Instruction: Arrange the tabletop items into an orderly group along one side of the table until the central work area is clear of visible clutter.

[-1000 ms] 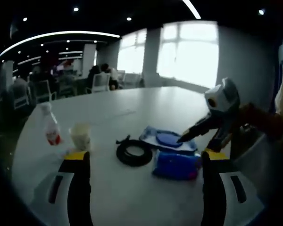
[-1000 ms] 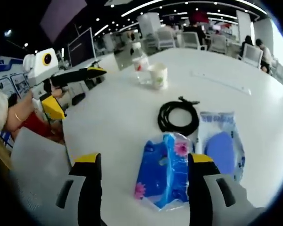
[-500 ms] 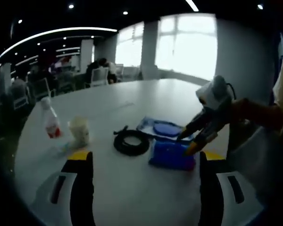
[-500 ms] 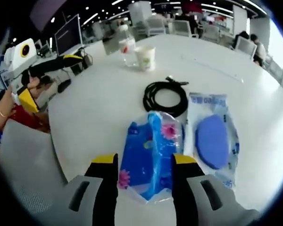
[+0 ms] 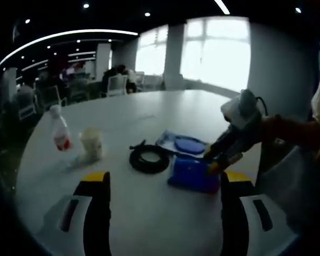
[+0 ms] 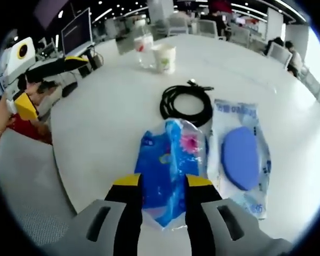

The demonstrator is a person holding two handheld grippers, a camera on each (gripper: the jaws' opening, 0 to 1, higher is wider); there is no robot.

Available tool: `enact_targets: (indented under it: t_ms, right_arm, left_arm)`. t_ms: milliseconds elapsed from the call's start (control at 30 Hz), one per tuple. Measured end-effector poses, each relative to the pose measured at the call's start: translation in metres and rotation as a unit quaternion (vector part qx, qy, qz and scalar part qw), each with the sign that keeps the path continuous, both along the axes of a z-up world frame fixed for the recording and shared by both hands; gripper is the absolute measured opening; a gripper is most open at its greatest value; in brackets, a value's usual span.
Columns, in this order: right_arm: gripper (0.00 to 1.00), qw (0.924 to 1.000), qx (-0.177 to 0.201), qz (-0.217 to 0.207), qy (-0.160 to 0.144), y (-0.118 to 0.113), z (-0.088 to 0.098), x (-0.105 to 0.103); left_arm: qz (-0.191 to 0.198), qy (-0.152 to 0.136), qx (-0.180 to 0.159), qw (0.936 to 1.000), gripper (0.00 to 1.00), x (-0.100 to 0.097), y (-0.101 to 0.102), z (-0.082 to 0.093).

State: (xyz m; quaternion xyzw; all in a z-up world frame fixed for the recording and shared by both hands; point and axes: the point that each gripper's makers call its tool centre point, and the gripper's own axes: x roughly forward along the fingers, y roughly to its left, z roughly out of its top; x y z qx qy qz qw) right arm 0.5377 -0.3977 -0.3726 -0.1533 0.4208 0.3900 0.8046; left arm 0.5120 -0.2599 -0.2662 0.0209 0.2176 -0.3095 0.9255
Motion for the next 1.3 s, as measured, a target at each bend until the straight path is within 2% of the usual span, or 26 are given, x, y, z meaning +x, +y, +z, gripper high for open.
enact_targets:
  t_ms: [100, 333, 500, 967, 1167, 1300]
  right_arm:
    - [0.23, 1.0, 0.002, -0.006, -0.003, 0.0, -0.001, 0.003]
    - [0.05, 0.9998, -0.012, -0.012, -0.012, -0.007, -0.003, 0.007]
    - [0.01, 0.9999, -0.004, -0.01, -0.008, -0.005, -0.001, 0.007]
    - [0.01, 0.9987, 0.005, 0.036, -0.035, 0.004, 0.017, 0.003]
    - [0.01, 0.9944, 0.004, 0.076, -0.073, 0.017, 0.034, 0.001]
    - [0.01, 0.9914, -0.001, 0.101, -0.084, 0.023, 0.04, -0.004]
  left_arm:
    - [0.005, 0.001, -0.001, 1.0, 0.81, 0.0, 0.0, -0.001]
    - [0.012, 0.008, -0.004, 0.9999, 0.79, 0.002, 0.003, -0.007]
    - [0.023, 0.0, -0.01, 0.9997, 0.75, 0.006, 0.01, -0.007]
    - [0.021, 0.002, 0.002, 0.9998, 0.75, 0.006, 0.011, -0.012]
    - [0.016, 0.01, 0.006, 0.9998, 0.75, 0.005, 0.01, -0.018]
    - [0.013, 0.013, 0.004, 0.9998, 0.74, 0.005, 0.008, -0.019]
